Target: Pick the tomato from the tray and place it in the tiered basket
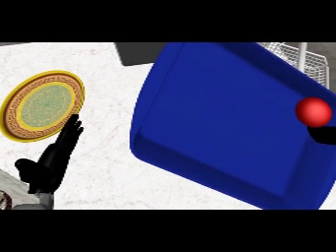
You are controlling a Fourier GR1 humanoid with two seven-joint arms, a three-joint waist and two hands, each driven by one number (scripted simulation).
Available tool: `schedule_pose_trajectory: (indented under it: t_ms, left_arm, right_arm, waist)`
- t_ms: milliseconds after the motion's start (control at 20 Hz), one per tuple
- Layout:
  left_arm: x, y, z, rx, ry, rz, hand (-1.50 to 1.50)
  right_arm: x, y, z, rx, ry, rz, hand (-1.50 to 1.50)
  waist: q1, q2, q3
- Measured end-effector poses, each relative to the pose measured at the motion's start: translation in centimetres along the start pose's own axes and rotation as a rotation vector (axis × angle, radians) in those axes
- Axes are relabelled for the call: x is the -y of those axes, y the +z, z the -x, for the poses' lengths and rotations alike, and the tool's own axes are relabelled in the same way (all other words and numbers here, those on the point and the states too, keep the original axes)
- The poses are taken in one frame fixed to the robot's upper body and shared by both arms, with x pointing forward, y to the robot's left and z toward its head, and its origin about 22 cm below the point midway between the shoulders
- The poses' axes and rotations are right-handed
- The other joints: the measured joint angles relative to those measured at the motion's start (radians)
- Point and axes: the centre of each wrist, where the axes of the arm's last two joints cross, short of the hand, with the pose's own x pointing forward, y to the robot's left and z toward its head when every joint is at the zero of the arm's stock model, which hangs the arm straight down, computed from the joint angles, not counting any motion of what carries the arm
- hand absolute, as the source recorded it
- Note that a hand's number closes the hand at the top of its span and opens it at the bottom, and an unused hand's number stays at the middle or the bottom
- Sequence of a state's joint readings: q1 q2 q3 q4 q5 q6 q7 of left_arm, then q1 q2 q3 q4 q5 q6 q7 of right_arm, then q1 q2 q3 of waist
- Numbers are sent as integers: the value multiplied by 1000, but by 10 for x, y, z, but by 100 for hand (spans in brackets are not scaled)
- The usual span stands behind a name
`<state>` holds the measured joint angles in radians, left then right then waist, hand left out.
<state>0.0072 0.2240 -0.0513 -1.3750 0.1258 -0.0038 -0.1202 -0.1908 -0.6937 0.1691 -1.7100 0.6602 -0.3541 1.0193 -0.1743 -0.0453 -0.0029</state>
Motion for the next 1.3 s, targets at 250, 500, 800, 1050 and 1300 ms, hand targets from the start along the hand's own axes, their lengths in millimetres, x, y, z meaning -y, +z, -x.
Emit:
schedule_pose_trajectory:
  t_ms: [250,500,800,1050,1300]
  left_arm:
    - [13,-6,-8,26,-7,56,0]
    - [23,-20,-17,45,-7,116,0]
    - [35,-28,-19,65,-7,160,0]
    - [49,-38,-30,72,-10,188,0]
    - [53,-38,-29,72,-12,191,0]
  right_arm:
    - [70,9,-10,14,-95,101,150]
    - [122,4,-26,-8,-167,170,150]
    - [151,-23,-47,-45,-211,177,150]
    - [146,-53,-66,-83,-198,129,150]
    - [123,-85,-83,-124,-177,69,150]
  waist:
    - [63,17,0]
    - [126,34,0]
    - [175,45,0]
    - [197,49,1]
    - [204,51,1]
